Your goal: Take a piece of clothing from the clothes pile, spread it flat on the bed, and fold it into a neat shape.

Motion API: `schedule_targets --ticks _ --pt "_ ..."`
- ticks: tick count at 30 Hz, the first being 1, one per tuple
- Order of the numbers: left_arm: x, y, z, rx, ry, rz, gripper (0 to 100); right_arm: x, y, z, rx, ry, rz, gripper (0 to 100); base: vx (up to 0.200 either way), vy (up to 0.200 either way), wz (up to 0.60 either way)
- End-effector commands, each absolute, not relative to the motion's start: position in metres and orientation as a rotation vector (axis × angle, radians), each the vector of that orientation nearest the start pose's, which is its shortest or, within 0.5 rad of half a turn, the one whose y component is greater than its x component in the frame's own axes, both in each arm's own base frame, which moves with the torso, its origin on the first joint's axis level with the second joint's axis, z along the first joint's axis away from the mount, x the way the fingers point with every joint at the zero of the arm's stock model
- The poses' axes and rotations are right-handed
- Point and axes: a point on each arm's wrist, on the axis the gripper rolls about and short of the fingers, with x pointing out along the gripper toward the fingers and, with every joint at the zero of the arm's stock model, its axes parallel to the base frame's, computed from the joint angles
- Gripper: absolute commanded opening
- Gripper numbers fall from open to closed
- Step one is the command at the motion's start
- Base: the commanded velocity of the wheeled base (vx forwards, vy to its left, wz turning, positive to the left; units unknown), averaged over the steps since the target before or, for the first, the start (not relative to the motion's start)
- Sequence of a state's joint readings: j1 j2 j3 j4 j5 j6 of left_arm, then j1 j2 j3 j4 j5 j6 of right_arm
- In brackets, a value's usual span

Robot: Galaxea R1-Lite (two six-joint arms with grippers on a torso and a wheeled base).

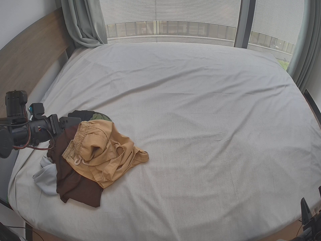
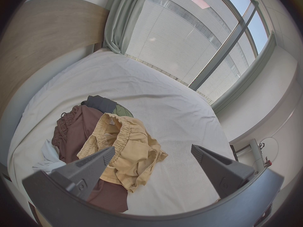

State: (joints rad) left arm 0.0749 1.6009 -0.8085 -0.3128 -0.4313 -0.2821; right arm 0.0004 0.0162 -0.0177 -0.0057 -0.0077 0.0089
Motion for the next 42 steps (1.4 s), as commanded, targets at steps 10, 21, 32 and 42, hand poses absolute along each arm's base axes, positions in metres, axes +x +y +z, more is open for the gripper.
schedule_targets --ticks 10,21,32,42 --pt "0.328 0.015 0.161 -0.405 0.564 -0.278 100 -0.023 0.0 0.076 0.011 -0.003 -0.008 100 0.0 0.0 0.0" --pt "0.354 0.014 0.136 -0.412 0.622 -0.275 100 -0.023 0.0 0.076 0.011 -0.003 -0.008 100 0.0 0.0 0.0" --pt "0.372 0.015 0.124 -0.359 0.604 -0.297 100 -0.023 0.0 0.076 0.011 -0.003 -0.008 100 0.0 0.0 0.0" --pt "0.38 0.011 0.118 -0.37 0.614 -0.349 100 -0.023 0.0 0.076 0.011 -0.003 -0.008 100 0.0 0.0 0.0"
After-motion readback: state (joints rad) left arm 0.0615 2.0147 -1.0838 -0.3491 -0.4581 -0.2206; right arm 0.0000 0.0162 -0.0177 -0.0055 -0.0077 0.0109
